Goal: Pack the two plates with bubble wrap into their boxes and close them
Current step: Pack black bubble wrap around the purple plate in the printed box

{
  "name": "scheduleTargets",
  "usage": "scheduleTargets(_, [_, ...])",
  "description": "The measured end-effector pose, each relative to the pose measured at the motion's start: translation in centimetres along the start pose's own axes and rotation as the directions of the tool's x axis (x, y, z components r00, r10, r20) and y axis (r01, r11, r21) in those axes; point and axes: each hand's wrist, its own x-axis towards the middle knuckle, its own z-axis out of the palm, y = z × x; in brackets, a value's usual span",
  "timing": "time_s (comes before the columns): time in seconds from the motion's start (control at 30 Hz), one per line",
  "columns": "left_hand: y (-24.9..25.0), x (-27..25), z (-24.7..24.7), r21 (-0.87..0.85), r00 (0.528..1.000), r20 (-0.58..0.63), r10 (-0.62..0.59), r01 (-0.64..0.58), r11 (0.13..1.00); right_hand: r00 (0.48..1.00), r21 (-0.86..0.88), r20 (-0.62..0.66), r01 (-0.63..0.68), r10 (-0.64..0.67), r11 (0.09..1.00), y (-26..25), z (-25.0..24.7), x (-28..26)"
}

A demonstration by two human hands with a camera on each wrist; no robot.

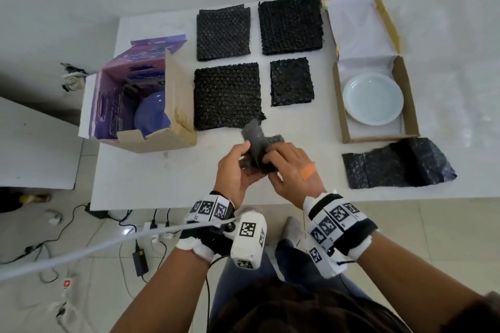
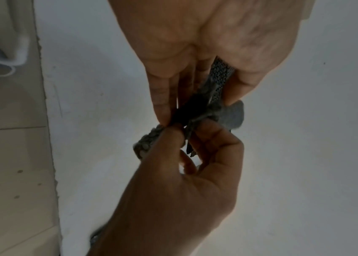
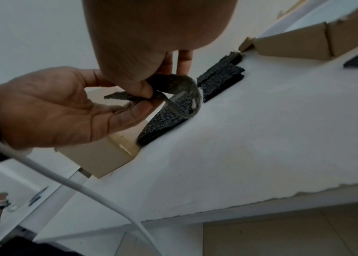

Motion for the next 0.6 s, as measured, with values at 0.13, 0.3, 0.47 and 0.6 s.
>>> scheduleTargets(0.13, [0.2, -0.6, 0.2, 0.116, 0.998, 0.015, 0.063, -0.064, 0.991, 0.995, -0.056, 0.076, 0.069, -0.064, 0.996, 0.0, -0.7, -0.5])
scheduleTargets(0.3, [0.8, -0.5, -0.5, 0.151, 0.994, -0.007, 0.113, -0.111, 0.982, 0.992, 0.180, 0.043, -0.127, 0.121, 0.975, 0.1, -2.0, -0.5])
scheduleTargets(0.47, [1.3, -0.7, -2.0, 0.141, 0.991, 0.055, 0.122, -0.128, 0.982, 0.633, 0.665, 0.200, -0.648, 0.748, 0.372, -0.5, -2.8, 1.8])
scheduleTargets(0.6, [1.7, -1.1, -3.0, 0.109, 0.987, 0.122, 0.105, -0.119, 0.987, 0.445, 0.586, 0.558, -0.809, 0.700, 0.047, -0.6, -2.4, 3.4])
